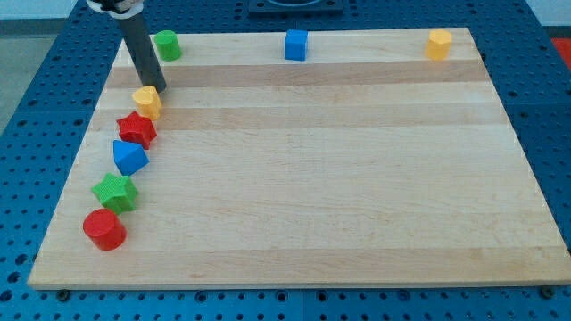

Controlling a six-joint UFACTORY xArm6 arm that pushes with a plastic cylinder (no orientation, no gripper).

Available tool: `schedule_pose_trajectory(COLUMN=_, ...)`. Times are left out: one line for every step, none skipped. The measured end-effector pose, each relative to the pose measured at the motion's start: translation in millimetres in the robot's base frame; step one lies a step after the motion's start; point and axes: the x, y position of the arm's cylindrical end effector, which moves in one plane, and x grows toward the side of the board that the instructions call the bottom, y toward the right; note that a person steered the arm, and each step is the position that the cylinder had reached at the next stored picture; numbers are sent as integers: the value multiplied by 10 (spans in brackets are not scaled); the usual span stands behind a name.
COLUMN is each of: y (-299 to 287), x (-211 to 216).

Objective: Push the heart a little bit down

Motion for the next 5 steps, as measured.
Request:
schedule_pose_trajectory(y=0, x=0)
schedule_pose_trajectory(y=59, x=0)
schedule_pose_trajectory(y=124, x=0)
schedule_pose_trajectory(y=124, x=15)
schedule_pose_trajectory(y=124, x=91)
